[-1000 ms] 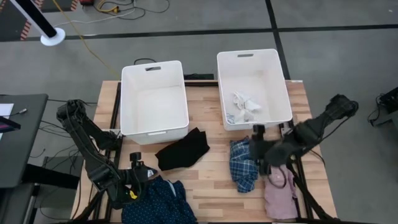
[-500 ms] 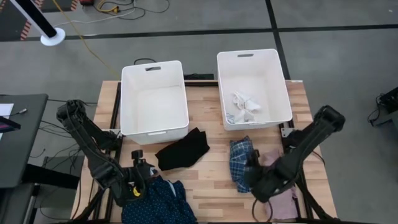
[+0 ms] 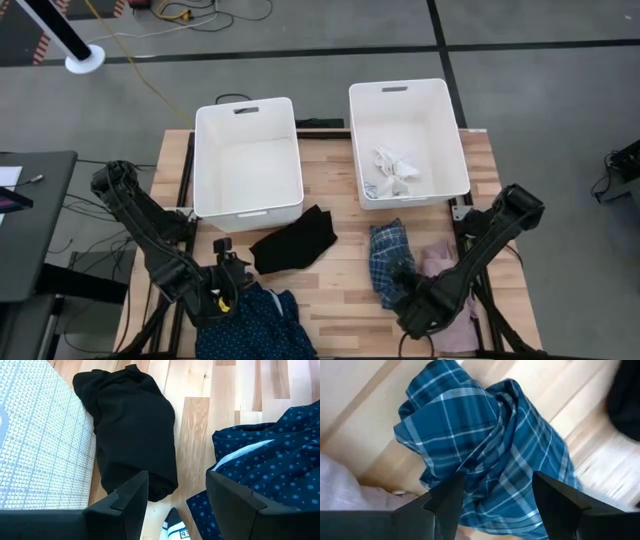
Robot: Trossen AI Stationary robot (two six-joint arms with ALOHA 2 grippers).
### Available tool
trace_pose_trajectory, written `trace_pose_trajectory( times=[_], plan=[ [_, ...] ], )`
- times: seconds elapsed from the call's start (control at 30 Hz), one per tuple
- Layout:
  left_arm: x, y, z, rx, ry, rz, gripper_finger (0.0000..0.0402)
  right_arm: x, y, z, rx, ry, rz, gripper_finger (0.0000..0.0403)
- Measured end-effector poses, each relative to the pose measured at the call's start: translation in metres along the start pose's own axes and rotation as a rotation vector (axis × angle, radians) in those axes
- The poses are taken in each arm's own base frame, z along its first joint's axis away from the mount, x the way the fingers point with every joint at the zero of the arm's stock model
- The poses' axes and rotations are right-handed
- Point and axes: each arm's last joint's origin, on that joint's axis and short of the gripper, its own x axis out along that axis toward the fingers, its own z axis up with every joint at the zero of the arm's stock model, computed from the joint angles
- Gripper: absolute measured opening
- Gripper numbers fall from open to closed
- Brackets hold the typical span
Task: Sort clothes
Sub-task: Put the checkered shirt into the left bin
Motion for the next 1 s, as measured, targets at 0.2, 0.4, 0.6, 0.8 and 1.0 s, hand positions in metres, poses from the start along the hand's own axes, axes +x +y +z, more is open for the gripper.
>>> trace_pose_trajectory(
  times=[0.2,0.4,0.6,0.8,1.0],
  plan=[
    [0.004,0.003,0.004,-0.012,-0.002,0.012,0.0194,0.010,-0.010,-0.002,-0.070,0.015,-0.003,0.0249],
    [0.005,0.002,0.005,-0.011,-0.008,0.003,0.0194,0.046,-0.010,-0.013,-0.043,0.044,0.017,0.0249],
    [0.005,0.003,0.005,-0.009,-0.006,0.004,0.0194,0.066,-0.007,-0.014,-0.047,-0.025,0.003,0.0246],
    [0.005,0.003,0.006,0.017,-0.005,0.007,0.0194,0.077,-0.007,-0.019,0.012,-0.032,0.010,0.0174],
    [0.008,0.006,0.008,0.005,-0.003,0.018,0.0194,0.083,-0.012,-0.019,0.096,-0.050,0.033,0.0027]
  ],
)
